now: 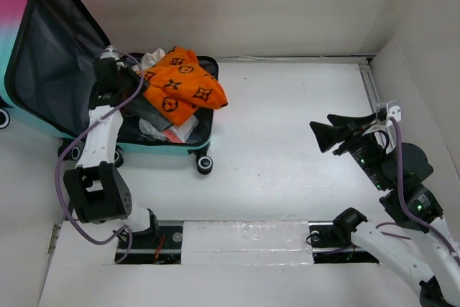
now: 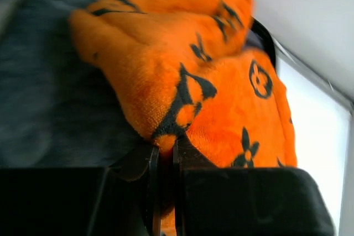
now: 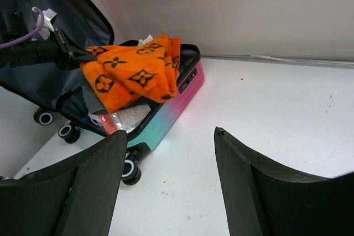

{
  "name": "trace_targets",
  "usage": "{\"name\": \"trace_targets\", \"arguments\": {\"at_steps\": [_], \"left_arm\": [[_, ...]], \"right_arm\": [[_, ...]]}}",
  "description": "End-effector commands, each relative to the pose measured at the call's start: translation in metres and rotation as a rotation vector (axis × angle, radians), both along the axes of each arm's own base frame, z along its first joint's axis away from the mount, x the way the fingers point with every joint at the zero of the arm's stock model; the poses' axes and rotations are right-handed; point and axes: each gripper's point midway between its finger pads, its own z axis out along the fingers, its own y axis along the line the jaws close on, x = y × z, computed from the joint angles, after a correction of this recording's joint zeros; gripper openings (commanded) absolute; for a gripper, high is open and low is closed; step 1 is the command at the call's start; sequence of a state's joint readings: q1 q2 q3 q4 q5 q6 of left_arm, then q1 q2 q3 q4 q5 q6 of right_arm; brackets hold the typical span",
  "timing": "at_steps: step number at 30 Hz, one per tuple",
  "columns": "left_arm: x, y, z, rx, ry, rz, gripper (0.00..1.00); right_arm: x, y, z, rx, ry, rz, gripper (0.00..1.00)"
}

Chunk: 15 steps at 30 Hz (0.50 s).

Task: Pack the luggage

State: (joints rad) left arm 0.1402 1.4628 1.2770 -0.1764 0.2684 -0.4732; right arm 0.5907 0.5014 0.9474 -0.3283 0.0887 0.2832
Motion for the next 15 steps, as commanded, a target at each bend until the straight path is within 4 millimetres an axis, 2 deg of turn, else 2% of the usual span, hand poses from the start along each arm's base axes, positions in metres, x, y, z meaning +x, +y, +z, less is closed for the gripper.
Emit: {"name": "trace_targets", "arguments": {"at_steps": [1,7,11,14,15], "left_arm": [[0.003,0.042,0.036,0.039,-0.132,0.125,0.00],[-0.010,0.067,0.035,0.085,-0.113,0.262,0.00],[-0.021,0.086,0.034,0.144,-0.094,0.364,0.00],[-0.032,0.091,0.000,0.177,-0.009,0.383,0.00],[-0.030,0.084,-0.016,0.170,0.026,0.357,0.00]], "right_arm": [[-0.008,0.005,0.015,0.021,-0.063,0.049,0.70],[-0.009,0.009,0.010,0.014,-0.057,0.068,0.72],[-0.002,0.020,0.000,-0.009,-0.028,0.100,0.73],[0.007,0.037,-0.018,-0.017,0.019,0.146,0.73],[0.009,0.043,-0.023,-0.021,0.022,0.168,0.73]]}}
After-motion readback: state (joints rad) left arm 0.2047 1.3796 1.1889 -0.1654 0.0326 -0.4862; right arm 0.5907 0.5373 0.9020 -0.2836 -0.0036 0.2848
